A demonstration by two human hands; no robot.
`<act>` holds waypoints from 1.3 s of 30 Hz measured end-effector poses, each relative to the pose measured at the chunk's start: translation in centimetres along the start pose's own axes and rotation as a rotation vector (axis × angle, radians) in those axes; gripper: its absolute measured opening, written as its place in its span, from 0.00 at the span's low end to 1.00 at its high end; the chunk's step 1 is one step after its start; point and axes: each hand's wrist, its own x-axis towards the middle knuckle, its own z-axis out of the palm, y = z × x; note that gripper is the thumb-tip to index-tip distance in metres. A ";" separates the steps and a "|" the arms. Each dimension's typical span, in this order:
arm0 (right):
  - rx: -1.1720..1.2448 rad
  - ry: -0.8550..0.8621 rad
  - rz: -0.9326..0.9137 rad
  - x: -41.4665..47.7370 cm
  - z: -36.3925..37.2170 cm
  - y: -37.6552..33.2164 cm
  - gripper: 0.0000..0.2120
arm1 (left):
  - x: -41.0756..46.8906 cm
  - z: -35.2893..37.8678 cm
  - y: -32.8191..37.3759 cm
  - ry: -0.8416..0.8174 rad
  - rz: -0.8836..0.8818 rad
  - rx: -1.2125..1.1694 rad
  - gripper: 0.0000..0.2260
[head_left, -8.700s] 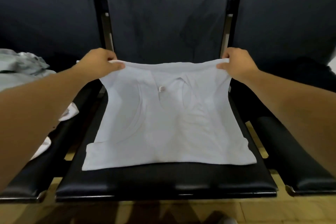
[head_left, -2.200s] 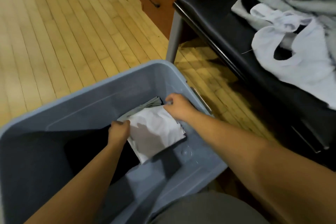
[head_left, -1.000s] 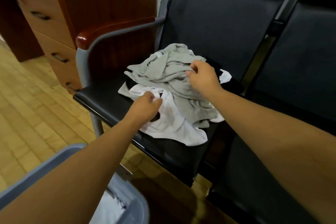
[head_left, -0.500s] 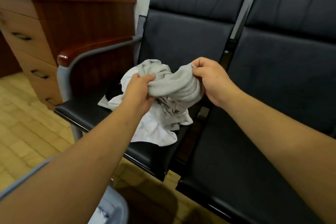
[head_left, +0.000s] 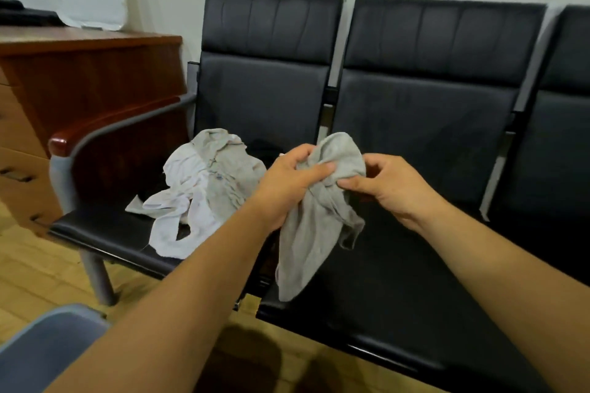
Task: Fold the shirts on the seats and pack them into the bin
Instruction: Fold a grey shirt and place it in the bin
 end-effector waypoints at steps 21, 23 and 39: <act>0.125 -0.127 0.141 -6.4 -9.4 7.2 0.17 | 1.0 8.4 -1.6 -0.355 0.099 0.504 0.10; 0.315 0.015 0.107 -6.3 -10.2 7.3 0.13 | 1.1 7.2 -2.2 -0.474 -0.051 0.767 0.12; 0.120 -0.214 0.217 -6.3 -6.5 6.5 0.20 | 0.5 8.5 -3.2 -0.318 -0.192 0.059 0.11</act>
